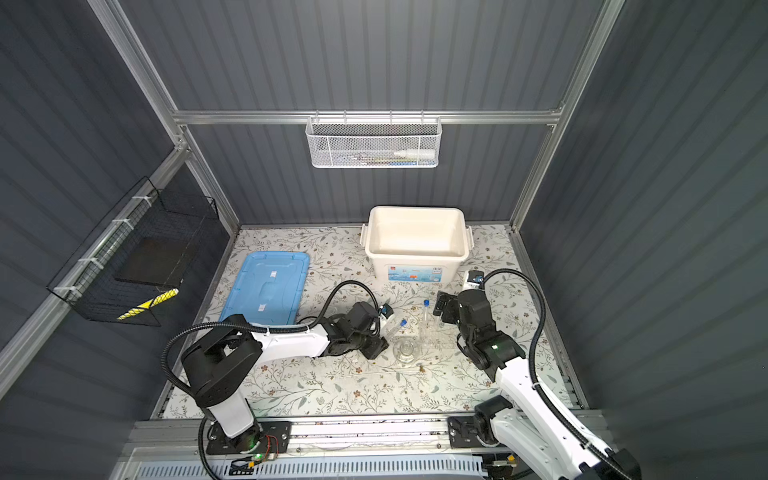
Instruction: Organize the chemistry lab equipment
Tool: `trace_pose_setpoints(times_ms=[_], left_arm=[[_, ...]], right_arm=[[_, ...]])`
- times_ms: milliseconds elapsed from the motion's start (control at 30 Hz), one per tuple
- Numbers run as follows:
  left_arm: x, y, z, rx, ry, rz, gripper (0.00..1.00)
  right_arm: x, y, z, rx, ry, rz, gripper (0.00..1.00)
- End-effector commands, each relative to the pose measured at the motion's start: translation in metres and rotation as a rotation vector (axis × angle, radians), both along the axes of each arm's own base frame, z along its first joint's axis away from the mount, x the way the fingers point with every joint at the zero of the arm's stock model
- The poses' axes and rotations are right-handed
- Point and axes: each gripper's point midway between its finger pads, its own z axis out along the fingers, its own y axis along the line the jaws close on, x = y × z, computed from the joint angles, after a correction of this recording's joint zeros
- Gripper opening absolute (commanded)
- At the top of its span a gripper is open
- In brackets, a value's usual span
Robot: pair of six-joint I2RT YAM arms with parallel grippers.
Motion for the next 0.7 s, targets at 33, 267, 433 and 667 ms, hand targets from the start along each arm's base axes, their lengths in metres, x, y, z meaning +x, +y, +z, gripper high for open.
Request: trace_pose_setpoints(times_ms=[33, 267, 433, 667], left_arm=[[0.0, -0.004, -0.005, 0.038, 0.009, 0.003, 0.55], [0.004, -0.003, -0.011, 0.073, 0.007, 0.018, 0.51], [0.004, 0.001, -0.017, 0.101, 0.015, 0.03, 0.44], [0.004, 0.006, -0.024, 0.135, 0.023, 0.035, 0.33]], right_arm=[[0.0, -0.002, -0.005, 0.028, 0.003, -0.013, 0.96], [-0.001, -0.006, -0.004, 0.043, -0.004, -0.025, 0.97], [-0.002, -0.008, -0.006, 0.052, -0.005, -0.031, 0.98], [-0.002, -0.008, -0.008, 0.06, -0.002, -0.031, 0.98]])
